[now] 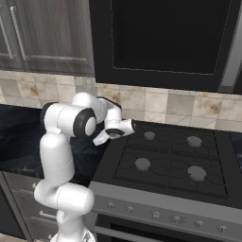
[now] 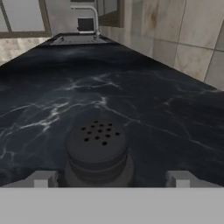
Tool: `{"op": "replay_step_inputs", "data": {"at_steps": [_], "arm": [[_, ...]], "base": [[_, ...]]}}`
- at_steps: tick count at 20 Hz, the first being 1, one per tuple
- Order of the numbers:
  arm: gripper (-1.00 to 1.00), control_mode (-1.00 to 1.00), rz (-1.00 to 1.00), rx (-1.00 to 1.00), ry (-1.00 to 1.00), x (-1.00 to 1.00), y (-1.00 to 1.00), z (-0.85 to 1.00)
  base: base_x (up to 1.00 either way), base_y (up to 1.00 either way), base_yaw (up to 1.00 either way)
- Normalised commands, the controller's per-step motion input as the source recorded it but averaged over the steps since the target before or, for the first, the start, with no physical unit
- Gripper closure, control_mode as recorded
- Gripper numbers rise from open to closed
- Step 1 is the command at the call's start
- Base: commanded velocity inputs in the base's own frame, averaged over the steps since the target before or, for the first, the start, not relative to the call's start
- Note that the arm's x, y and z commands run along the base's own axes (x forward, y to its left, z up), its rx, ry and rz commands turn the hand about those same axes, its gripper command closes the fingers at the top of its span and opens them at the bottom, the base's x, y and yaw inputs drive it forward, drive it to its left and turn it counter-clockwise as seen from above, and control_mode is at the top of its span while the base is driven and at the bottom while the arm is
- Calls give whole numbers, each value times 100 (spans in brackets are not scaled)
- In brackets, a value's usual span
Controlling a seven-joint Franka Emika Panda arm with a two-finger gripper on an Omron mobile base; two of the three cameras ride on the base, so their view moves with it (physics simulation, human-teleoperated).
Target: Collect the turmeric, ketchup, and shaker from the cabinet and place them next to the stove.
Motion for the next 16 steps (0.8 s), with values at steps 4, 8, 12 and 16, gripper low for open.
{"op": "replay_step_inputs", "data": {"at_steps": [4,8,12,16], "arm": [[-100,-100,0,0,-1,-10,-3,0],[-100,-100,0,0,0,0,-15,0],[-100,-100,0,0,0,0,-16,0],[-100,-100,0,0,0,0,-23,0]], "base": [[0,0,0],[0,0,0],[0,0,0],[0,0,0]]}}
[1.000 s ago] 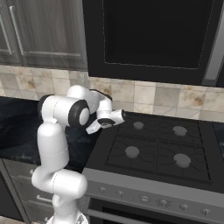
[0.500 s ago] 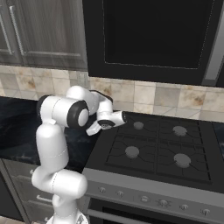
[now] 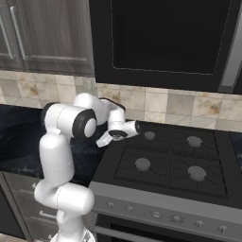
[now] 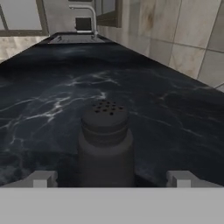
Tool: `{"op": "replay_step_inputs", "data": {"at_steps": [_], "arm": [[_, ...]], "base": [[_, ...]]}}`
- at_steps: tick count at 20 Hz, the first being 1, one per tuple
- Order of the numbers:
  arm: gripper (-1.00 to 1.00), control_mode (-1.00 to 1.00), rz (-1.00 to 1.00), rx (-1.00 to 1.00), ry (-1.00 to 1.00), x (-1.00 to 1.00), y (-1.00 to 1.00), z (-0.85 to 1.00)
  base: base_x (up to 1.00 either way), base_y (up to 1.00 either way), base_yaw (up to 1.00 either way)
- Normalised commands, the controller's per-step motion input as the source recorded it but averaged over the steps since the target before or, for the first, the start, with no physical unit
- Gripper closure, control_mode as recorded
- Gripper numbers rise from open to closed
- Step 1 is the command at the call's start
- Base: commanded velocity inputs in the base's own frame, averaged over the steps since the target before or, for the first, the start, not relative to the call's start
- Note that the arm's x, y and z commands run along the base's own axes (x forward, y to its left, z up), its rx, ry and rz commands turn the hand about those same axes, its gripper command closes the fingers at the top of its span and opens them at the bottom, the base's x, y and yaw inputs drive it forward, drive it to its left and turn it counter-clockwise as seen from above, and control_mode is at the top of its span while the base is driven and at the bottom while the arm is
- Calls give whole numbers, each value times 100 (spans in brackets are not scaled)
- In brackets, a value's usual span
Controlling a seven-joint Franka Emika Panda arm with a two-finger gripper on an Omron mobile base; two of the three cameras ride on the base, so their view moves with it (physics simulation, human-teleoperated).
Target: Collect the turmeric, ketchup, and shaker from the cabinet and place them next to the stove.
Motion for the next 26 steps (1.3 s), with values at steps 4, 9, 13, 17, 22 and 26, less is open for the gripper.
{"op": "replay_step_inputs", "data": {"at_steps": [4,9,13,17,22,26], "arm": [[-100,-100,0,0,0,0,-25,0],[-100,-100,0,0,0,0,-24,1],[-100,-100,0,0,-3,-27,-3,22],[-100,-100,-1,0,-3,-56,0,35],[-100,-100,-2,0,-2,-70,0,42],[-100,-100,-4,0,0,-75,0,47]], "base": [[0,0,0],[0,0,0],[0,0,0],[0,0,0],[0,0,0],[0,0,0]]}}
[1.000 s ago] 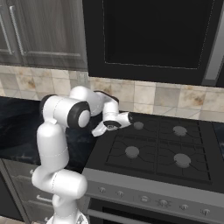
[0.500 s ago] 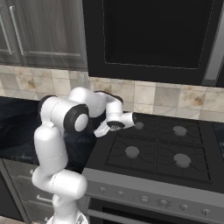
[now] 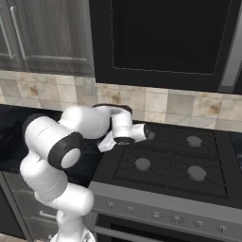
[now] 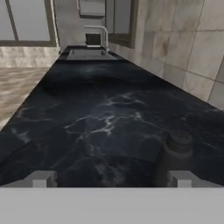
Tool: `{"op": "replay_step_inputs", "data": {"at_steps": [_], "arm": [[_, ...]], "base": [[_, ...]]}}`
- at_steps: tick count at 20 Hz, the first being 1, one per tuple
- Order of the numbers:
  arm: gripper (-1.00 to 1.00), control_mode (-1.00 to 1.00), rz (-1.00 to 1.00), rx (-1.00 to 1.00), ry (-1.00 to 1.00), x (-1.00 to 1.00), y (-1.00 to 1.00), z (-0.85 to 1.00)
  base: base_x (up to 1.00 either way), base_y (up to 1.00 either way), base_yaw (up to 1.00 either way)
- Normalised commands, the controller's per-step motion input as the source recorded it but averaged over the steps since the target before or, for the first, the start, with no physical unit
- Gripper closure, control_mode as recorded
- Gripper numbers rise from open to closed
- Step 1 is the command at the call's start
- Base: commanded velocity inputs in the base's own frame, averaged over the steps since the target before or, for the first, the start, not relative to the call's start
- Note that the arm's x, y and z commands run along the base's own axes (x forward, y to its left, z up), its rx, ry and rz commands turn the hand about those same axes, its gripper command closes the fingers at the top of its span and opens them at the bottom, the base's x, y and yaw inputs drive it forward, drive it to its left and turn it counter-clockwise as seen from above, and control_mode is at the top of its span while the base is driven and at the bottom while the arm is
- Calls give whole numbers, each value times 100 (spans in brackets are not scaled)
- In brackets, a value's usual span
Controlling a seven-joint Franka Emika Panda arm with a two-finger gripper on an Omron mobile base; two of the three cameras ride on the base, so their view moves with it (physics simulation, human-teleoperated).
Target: Collect the turmeric, ketchup, and shaker from the cabinet and place them next to the stove.
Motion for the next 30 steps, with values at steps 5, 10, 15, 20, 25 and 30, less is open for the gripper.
{"op": "replay_step_inputs", "data": {"at_steps": [5,10,15,20,25,30], "arm": [[-100,-100,-10,4,1,-76,0,54],[-100,-100,-11,10,7,-77,3,61],[-100,-100,-13,10,16,-60,8,65],[-100,-100,-14,10,21,-49,17,76],[-100,-100,-15,7,22,-47,20,68],[-100,-100,-17,2,23,-52,35,33]], "base": [[0,0,0],[0,0,0],[0,0,0],[0,0,0],[0,0,0],[0,0,0]]}}
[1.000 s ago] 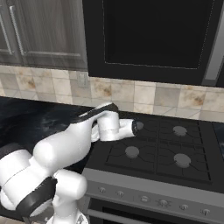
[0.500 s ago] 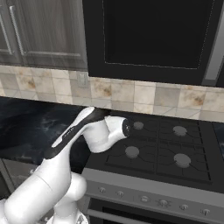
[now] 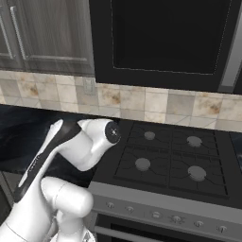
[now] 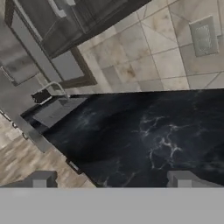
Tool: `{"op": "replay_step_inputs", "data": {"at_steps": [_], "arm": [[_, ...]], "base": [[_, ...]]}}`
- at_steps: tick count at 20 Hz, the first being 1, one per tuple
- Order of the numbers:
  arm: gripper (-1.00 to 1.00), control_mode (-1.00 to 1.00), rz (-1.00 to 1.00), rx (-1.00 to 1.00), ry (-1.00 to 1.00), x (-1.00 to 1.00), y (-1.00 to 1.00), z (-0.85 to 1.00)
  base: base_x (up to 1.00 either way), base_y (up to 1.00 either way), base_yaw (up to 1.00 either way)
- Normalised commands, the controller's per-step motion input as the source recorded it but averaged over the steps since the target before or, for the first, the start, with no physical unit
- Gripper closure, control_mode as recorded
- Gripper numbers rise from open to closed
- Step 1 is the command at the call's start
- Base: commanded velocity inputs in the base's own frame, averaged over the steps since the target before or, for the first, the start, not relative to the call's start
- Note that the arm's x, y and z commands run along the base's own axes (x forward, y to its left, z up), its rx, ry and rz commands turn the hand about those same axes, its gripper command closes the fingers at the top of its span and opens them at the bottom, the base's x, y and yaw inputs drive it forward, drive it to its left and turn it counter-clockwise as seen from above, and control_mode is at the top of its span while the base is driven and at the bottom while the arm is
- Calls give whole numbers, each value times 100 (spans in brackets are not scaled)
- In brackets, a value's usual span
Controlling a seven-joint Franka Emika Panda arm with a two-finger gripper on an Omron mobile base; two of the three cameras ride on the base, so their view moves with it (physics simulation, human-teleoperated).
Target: Collect the turmeric, ketchup, and shaker from the cabinet and place them next to the stove.
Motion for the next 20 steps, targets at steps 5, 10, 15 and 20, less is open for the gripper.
{"op": "replay_step_inputs", "data": {"at_steps": [5,10,15,20], "arm": [[-100,-100,-22,0,22,-54,41,21],[-100,-100,-23,0,17,-57,32,17],[-100,-100,-19,0,3,-58,19,14],[-100,-100,-11,0,0,-55,9,0]], "base": [[0,0,0],[0,0,0],[0,0,0],[0,0,0]]}}
